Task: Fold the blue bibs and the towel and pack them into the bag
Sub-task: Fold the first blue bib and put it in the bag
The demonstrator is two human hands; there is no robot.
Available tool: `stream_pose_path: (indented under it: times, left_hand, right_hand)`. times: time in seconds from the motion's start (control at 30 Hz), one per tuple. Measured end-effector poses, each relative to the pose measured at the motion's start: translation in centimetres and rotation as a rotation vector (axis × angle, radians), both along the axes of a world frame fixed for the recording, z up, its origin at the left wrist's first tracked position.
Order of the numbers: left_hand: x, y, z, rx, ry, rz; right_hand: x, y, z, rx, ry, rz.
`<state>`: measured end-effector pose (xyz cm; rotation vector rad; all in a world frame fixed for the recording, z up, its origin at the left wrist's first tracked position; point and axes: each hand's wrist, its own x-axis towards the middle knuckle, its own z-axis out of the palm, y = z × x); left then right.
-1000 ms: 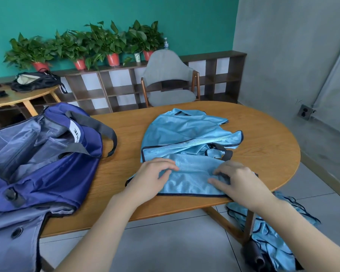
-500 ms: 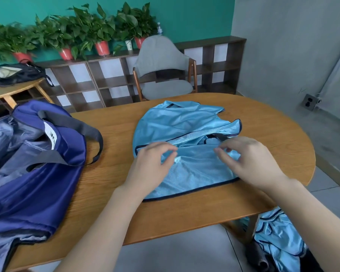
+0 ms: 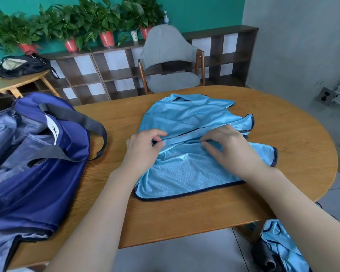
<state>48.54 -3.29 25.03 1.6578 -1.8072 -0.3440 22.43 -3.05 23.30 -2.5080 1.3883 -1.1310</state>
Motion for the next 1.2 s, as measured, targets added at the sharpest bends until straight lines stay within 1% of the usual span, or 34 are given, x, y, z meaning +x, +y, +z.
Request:
stream_pose_path:
  times: [0.07, 0.1, 0.13, 0.23, 0.27, 0.37, 0.5, 0.67, 0.73, 0.9, 1.07, 1.13, 1.2]
  left_hand:
    - [0.1, 0.1, 0.5, -0.009, 0.064, 0.023]
    - [0.0, 0.3, 0.7, -0.013, 0.06, 0.037]
    - [-0.1, 0.4, 0.8, -0.006, 0.027, 0.051]
    - [-0.4, 0.8, 0.3, 0.075, -0.158, 0.087]
    - [-0.5, 0.9, 0.2, 0.095, -0.163, 0.092]
    - [-0.4, 0.8, 0.4, 0.121, -0.021, 0.114]
    - [0.3, 0.5, 0.9, 0.146, 0.024, 0.163]
    - [-0.1, 1.0, 1.7, 0.167, 0.27, 0.173]
    - [-0.4, 1.2, 1.9, 0.172, 0.32, 0.137]
    - [-0.8, 1.5, 1.7, 0.176, 0.329, 0.028]
    - [0.1, 2.1, 2.6, 0.226, 0.421, -0.096]
    - [0.5, 2.8, 3.3, 0.265, 0.402, -0.211]
    - [0.6, 3.8, 3.6, 0.321, 0.332, -0.338]
  right_hand:
    - [0.3, 0.0, -0.2, 0.002, 0.006, 0.002]
    - [0.4, 0.0, -0.4, 0.002, 0.009, 0.001]
    - [0.5, 0.1, -0.4, 0.001, 0.011, -0.001]
    - [0.9, 0.4, -0.6, 0.007, 0.019, -0.002]
    - [0.9, 0.6, -0.6, 0.008, 0.018, -0.001]
    - [1.0, 0.8, -0.6, 0.011, 0.01, 0.003]
    - [0.9, 1.1, -0.4, 0.034, 0.0, 0.0]
    - [0.9, 1.3, -0.3, 0.055, -0.007, 0.0]
    - [0.9, 1.3, -0.3, 0.069, -0.009, 0.002]
    - [0.9, 1.3, -0.2, 0.094, -0.012, 0.009]
    - [0.8, 1.2, -0.2, 0.063, -0.036, 0.007]
    - [0.9, 1.1, -0.1, 0.034, -0.058, -0.003]
    - [1.2, 1.0, 0.0, 0.007, -0.036, 0.006]
